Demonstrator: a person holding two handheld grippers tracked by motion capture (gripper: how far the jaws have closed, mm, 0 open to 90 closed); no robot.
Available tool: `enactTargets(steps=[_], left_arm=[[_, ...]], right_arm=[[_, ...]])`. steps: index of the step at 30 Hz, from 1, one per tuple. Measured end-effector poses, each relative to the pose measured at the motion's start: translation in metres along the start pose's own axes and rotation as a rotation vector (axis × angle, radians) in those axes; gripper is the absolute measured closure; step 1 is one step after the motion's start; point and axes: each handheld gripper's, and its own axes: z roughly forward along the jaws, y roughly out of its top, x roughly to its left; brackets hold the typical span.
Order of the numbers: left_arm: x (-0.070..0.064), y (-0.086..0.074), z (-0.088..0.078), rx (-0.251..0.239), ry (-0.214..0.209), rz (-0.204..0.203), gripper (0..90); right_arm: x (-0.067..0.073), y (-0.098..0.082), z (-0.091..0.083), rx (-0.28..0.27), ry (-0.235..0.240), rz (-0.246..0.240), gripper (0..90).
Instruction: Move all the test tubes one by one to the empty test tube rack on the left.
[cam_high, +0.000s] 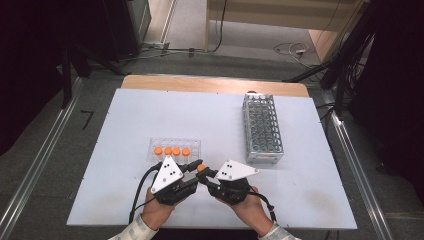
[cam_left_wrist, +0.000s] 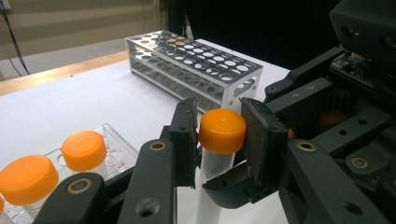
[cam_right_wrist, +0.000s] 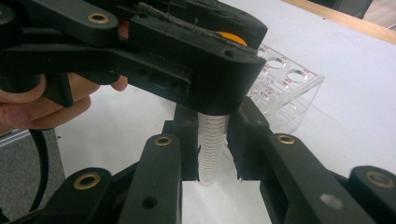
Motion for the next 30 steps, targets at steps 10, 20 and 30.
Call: enactTargets(steps=[10,20,30], left_arm=[[0.000,-0.001,0.000,0.004,0.004,0.000,68.8],[0.001,0.000,-0.001,0.000,0.000,-0.012,69.8],[0.009,0.005,-0.013,-0.005,0.020,-0.040,69.8]], right_arm=[[0.001,0.000,0.001,-0.001,0.001,0.003,72.1],[-0.001,-0.001,0.000,-0.004,0.014,0.005,63.2],[-0.009,-0.004,-0.003,0.015,0.016,0.031,34.2]])
